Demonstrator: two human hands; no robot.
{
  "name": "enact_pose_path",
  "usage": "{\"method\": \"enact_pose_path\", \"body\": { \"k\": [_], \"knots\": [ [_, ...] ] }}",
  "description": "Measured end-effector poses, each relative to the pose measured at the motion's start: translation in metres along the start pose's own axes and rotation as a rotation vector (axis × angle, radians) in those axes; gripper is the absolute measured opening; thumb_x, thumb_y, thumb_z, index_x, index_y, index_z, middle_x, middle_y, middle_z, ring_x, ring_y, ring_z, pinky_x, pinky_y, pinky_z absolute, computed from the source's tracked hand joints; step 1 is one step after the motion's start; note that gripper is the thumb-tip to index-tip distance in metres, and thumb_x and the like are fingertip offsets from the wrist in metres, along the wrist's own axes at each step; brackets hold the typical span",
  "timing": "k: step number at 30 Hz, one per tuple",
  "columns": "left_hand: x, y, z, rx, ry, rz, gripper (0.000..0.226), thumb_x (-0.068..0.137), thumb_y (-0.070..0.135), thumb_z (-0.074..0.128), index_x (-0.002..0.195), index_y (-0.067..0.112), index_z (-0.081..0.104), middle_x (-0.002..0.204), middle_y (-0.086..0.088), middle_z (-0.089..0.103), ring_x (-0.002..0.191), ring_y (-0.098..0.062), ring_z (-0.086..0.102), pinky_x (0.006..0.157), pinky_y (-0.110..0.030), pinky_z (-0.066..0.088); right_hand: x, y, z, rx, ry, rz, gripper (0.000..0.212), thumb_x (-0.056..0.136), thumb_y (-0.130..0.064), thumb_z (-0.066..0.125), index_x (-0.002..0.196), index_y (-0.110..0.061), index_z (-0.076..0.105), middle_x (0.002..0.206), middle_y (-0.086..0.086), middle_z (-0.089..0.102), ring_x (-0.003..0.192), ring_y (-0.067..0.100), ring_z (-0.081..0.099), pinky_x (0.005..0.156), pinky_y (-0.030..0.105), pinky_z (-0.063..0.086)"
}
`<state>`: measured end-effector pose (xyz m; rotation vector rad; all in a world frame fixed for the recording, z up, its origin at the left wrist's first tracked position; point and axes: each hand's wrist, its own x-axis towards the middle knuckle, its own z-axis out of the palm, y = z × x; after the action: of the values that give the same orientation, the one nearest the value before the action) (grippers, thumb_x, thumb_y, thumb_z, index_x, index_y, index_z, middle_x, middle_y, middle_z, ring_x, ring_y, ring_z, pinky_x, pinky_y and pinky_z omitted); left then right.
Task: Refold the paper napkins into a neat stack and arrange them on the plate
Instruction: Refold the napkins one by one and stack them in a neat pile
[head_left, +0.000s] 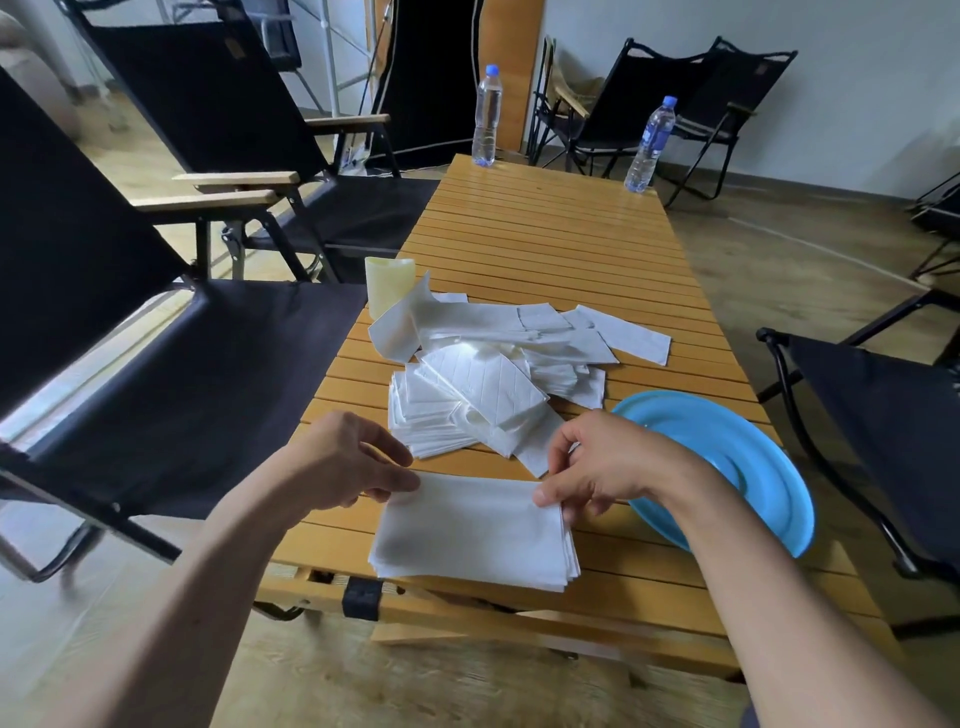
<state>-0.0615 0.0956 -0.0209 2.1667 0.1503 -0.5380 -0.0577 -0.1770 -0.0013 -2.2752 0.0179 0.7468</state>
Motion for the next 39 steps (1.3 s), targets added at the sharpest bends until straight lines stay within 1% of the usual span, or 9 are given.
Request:
{"method": "enact_pose_path", "body": {
  "k": [7,12,15,19,22,25,30,36,39],
  "knots": [
    [0.005,-0.002,0.002,0.100,0.033,0.005,0.023,0.075,0.032,0.086,0.090,0.022,0.073,0.079,-0.002,0.075,0.069,-0.012,0.065,0.054,-0.020,0.045,0.007,0.004,0.001,-0.221,0.123,0.009,0.039,0.063,-0.034,0.093,0.082,-0.017,0.063,0.059,-0.002,0.070,0.049,0.008,0.060,0.044,0.021,0.040],
    [0.009,-0.005,0.002,0.079,0.138,0.050,0.026,0.071,0.036,0.088,0.087,0.026,0.071,0.075,0.003,0.071,0.066,-0.008,0.064,0.054,-0.018,0.048,0.021,0.000,0.008,-0.237,0.461,-0.198,0.034,0.060,-0.047,0.089,0.079,-0.029,0.068,0.074,-0.015,0.067,0.071,0.004,0.060,0.063,0.026,0.046],
    [0.011,-0.004,0.003,0.048,0.263,0.114,0.021,0.077,0.036,0.084,0.088,0.026,0.069,0.066,0.005,0.066,0.058,-0.009,0.060,0.048,-0.017,0.045,0.040,-0.004,0.026,-0.359,0.639,-0.339,0.030,0.074,-0.042,0.081,0.101,-0.034,0.071,0.104,-0.014,0.065,0.101,0.009,0.055,0.076,0.027,0.043],
    [0.011,-0.002,0.007,-0.003,0.380,0.207,0.015,0.081,0.033,0.081,0.090,0.026,0.071,0.070,0.004,0.068,0.059,-0.011,0.062,0.052,-0.021,0.048,0.063,-0.004,0.039,-0.441,0.641,-0.392,0.033,0.079,-0.038,0.078,0.109,-0.026,0.073,0.117,-0.007,0.062,0.114,0.015,0.050,0.096,0.031,0.042],
    [0.010,0.000,0.010,-0.036,0.414,0.250,0.015,0.082,0.032,0.080,0.093,0.025,0.073,0.075,0.007,0.068,0.065,-0.013,0.066,0.061,-0.030,0.056,0.069,-0.003,0.041,-0.418,0.676,-0.421,0.013,0.085,-0.028,0.073,0.096,-0.023,0.077,0.115,-0.006,0.068,0.112,0.018,0.054,0.094,0.033,0.044],
    [0.010,0.001,0.010,-0.045,0.444,0.296,0.018,0.083,0.031,0.079,0.099,0.025,0.073,0.085,0.008,0.070,0.072,-0.013,0.069,0.071,-0.040,0.062,0.064,-0.007,0.034,-0.336,0.760,-0.454,0.007,0.086,-0.024,0.072,0.090,-0.020,0.078,0.110,-0.005,0.072,0.109,0.018,0.058,0.089,0.031,0.046],
    [0.008,0.004,0.011,0.092,0.501,0.515,0.053,0.084,0.036,0.077,0.134,0.032,0.060,0.135,0.005,0.056,0.109,-0.009,0.062,0.082,-0.032,0.058,0.029,-0.022,0.016,-0.406,0.872,-0.650,0.006,0.081,-0.016,0.076,0.087,-0.018,0.076,0.098,-0.005,0.075,0.098,0.018,0.066,0.079,0.031,0.054],
    [0.004,0.015,0.022,0.216,0.504,0.634,0.043,0.086,0.042,0.071,0.127,0.030,0.065,0.152,0.001,0.044,0.142,-0.018,0.035,0.107,-0.036,0.037,-0.010,-0.035,0.007,0.066,0.666,-0.753,0.011,0.085,-0.016,0.076,0.087,-0.027,0.075,0.081,-0.017,0.074,0.080,-0.002,0.068,0.073,0.006,0.046],
    [0.000,0.019,0.015,0.000,0.448,0.638,0.024,0.084,0.041,0.073,0.102,0.026,0.076,0.115,0.016,0.072,0.114,-0.002,0.061,0.091,-0.016,0.046,-0.019,-0.034,-0.004,0.304,0.537,-0.648,0.008,0.086,-0.014,0.077,0.088,-0.023,0.075,0.085,-0.006,0.077,0.081,0.011,0.072,0.072,0.022,0.056]
  ]
}}
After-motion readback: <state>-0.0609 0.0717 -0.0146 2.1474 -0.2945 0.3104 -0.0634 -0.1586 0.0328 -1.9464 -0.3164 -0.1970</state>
